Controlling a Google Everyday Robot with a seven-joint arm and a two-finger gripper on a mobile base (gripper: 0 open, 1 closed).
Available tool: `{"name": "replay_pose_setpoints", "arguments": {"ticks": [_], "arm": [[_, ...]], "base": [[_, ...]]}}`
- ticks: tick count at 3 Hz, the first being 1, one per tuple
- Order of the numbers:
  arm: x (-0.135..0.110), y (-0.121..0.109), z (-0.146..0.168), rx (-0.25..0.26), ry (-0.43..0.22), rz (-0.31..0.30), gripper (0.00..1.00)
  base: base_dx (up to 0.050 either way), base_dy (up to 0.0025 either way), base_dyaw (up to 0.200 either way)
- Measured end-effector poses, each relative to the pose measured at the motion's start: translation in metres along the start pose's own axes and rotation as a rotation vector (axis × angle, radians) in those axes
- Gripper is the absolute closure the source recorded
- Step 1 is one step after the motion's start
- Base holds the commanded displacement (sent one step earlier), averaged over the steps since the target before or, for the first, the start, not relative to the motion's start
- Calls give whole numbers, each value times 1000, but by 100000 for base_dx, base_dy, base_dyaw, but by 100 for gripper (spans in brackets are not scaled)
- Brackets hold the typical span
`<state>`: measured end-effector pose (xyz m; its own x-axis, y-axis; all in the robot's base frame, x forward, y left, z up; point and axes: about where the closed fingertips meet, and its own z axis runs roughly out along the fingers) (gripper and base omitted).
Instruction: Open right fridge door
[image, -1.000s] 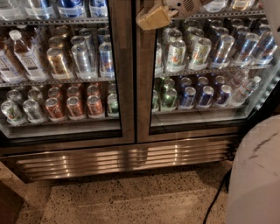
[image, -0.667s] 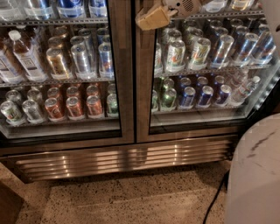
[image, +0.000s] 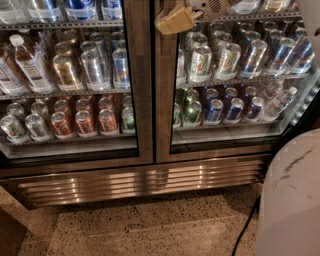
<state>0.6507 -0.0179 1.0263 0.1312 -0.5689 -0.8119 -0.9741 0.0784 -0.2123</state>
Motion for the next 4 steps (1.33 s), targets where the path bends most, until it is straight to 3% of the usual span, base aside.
{"name": "replay_pose_setpoints", "arguments": {"ticks": [4], "arm": [[-2, -1, -3, 17, -3, -26, 100]], "base": [[0, 0, 0]]}}
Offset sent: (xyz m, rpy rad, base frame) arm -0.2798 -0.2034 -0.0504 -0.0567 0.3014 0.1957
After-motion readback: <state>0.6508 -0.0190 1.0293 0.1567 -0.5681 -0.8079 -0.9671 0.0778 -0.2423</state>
